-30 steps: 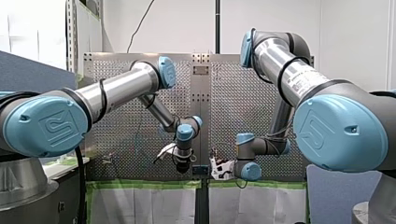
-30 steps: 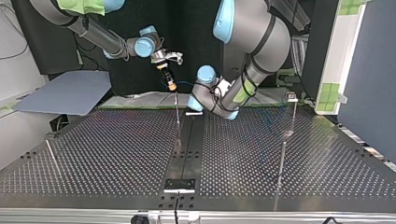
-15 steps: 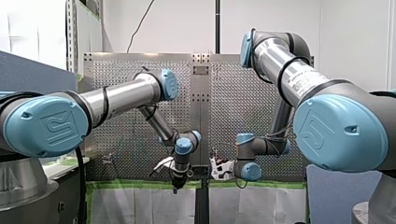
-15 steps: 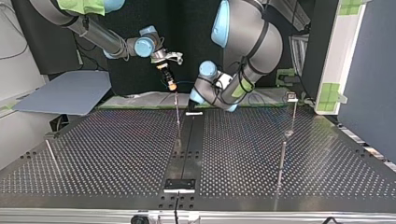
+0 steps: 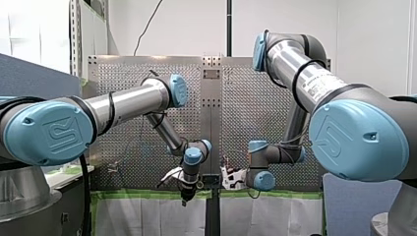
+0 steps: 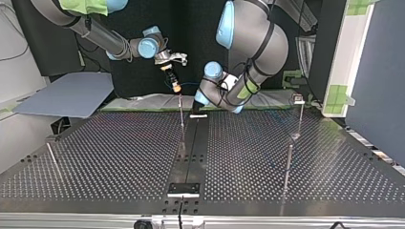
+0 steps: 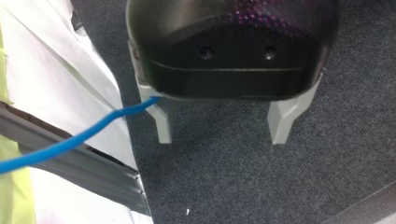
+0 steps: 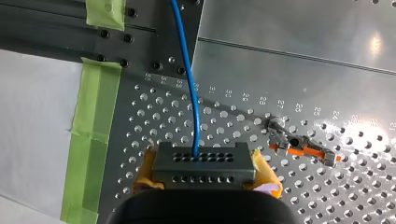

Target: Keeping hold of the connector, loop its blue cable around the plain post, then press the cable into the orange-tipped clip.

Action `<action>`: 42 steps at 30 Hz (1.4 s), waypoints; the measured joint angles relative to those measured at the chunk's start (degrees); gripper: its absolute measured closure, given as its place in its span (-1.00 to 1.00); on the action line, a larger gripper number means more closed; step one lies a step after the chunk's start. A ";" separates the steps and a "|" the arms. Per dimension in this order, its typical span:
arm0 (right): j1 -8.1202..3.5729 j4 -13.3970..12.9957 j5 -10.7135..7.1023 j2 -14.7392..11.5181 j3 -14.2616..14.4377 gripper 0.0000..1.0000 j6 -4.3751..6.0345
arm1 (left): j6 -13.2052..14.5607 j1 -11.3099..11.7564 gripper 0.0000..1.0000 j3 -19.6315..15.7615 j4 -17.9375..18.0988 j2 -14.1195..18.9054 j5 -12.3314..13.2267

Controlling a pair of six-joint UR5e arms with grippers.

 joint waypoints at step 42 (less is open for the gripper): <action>0.05 0.30 0.00 0.01 -0.01 1.00 0.00 | 0.77 -1.73 1.00 -3.01 6.19 3.72 -0.33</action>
